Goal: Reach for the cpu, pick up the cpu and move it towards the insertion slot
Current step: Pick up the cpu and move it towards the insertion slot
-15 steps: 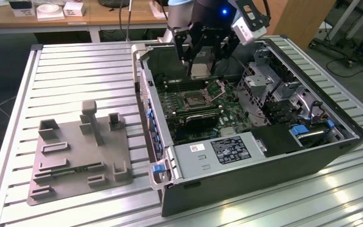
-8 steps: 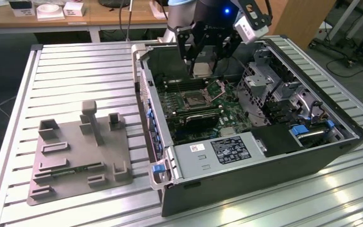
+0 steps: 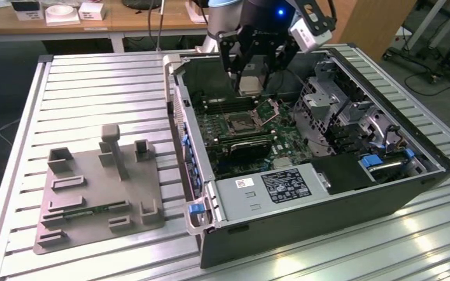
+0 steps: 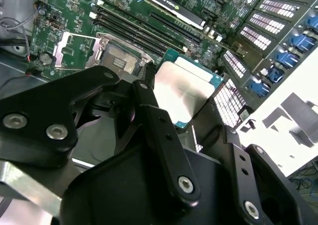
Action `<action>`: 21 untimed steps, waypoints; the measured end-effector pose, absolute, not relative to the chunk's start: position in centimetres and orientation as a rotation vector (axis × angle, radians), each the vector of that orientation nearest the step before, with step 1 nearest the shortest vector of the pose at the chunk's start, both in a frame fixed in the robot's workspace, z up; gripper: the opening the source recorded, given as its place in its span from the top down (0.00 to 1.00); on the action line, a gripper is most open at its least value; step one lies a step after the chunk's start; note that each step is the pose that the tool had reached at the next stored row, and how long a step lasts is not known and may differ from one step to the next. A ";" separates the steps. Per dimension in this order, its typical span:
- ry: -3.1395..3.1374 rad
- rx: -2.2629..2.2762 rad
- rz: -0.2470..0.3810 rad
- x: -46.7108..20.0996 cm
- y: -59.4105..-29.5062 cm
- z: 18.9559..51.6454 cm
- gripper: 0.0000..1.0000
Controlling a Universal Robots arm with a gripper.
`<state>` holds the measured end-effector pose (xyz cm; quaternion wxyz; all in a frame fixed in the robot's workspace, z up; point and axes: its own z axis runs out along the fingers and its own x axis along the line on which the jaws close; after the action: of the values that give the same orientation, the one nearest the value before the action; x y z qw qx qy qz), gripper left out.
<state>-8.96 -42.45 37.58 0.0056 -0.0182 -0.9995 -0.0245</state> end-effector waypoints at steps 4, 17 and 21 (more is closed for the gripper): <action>-3.129 -0.057 -0.077 -9.0 -42.2 37.6 0.45; -3.129 -0.057 -0.077 -8.9 -41.1 37.6 0.45; -3.129 -0.056 -0.077 -8.9 -40.9 37.5 0.45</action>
<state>-8.93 -40.90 37.55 0.0056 -0.0180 -0.9995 -0.0245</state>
